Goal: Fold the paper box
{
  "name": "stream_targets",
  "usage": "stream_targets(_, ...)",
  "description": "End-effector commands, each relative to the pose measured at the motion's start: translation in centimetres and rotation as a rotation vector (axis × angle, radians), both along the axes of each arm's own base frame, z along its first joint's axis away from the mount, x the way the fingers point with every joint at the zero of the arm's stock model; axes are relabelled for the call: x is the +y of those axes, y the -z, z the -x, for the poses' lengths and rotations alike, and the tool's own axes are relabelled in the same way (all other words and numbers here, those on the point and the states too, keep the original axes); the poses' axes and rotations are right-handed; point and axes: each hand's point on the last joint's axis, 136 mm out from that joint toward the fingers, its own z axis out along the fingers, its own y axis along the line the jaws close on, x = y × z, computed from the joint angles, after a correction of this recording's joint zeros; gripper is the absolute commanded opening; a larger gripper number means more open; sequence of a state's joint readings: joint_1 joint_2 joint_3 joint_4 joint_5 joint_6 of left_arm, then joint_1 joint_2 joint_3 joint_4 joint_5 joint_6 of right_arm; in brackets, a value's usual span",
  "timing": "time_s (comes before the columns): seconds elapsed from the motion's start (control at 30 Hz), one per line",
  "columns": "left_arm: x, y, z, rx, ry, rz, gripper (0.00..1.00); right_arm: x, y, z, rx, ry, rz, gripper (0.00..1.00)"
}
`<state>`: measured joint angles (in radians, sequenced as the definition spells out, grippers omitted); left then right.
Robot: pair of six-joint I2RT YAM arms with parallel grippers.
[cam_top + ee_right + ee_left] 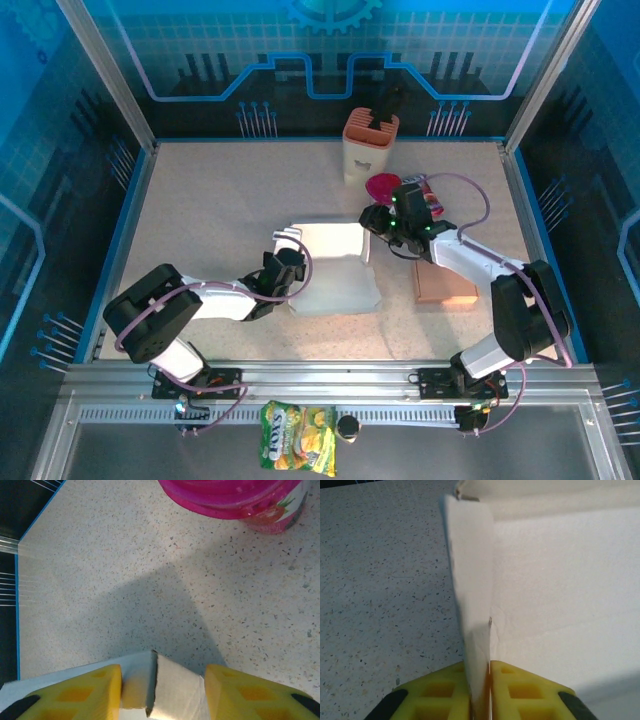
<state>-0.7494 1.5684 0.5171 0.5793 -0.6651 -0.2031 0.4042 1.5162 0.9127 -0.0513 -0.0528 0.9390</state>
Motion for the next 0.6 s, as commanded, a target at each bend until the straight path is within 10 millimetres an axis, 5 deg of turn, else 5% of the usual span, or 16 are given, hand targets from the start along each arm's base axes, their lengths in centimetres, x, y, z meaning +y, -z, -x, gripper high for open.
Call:
stream_targets(0.0,-1.1,-1.2,-0.6,-0.011,0.022,0.008,0.21,-0.1,0.7,1.3,0.015,-0.016,0.037,0.41)
stream_targets(0.23,-2.2,-0.2,-1.0,0.158,0.070,0.023,0.31,-0.3,2.7,1.7,0.133,0.010,0.069,0.36)
stream_targets(0.57,-2.8,-1.2,-1.6,0.402,0.074,-0.007,0.63,-2.3,6.8,3.4,0.284,0.163,0.075,0.36)
